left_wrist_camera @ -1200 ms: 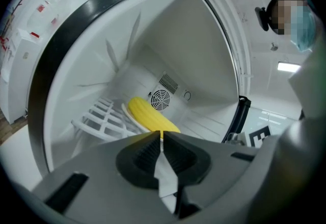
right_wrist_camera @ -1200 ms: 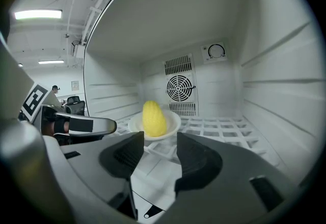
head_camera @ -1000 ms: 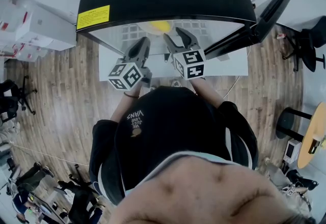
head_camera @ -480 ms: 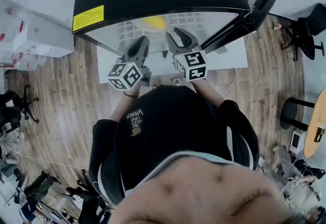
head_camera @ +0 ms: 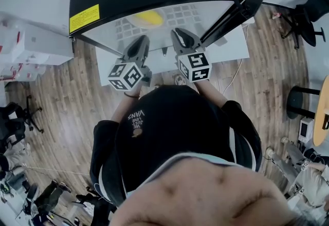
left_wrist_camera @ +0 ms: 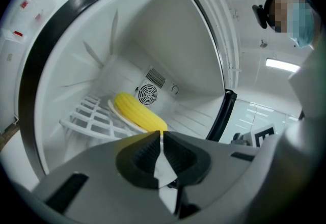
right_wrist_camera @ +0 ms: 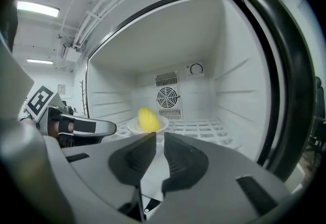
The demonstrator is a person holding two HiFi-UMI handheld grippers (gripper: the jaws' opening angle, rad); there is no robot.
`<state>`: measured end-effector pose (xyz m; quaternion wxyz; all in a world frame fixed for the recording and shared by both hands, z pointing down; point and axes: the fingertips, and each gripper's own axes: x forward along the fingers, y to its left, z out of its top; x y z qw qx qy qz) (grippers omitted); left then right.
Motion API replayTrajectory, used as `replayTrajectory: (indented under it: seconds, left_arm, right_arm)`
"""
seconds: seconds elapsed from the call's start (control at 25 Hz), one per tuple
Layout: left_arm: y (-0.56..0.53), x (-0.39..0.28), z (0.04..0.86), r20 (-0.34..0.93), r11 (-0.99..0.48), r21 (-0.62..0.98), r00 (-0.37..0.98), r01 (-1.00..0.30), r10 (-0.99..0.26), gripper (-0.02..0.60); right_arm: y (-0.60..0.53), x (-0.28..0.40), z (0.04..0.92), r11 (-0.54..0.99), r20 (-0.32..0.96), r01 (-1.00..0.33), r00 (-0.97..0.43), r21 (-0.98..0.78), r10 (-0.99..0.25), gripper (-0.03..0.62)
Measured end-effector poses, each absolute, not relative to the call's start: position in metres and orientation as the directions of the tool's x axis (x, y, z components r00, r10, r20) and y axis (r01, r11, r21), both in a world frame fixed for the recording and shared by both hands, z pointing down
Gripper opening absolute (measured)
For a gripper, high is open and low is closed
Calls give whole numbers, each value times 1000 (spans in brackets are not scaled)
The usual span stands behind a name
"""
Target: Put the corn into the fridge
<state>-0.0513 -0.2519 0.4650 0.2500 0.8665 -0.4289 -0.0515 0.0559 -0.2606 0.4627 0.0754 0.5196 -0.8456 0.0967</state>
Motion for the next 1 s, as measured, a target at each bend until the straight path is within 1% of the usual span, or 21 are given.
replayTrajectory:
  seconds: [0.68,1.0]
  left_arm:
    - [-234,-51,470,132,-581,460,699,-672,-703,29]
    - [-222,-50,472,123,-611,465,730,-640,-672,29]
  right_arm:
    - [-227,63,466,325,215,-943,-333,-73,-918,13]
    - [-210,61,469,298,223,-953,-303,-60,-926,12]
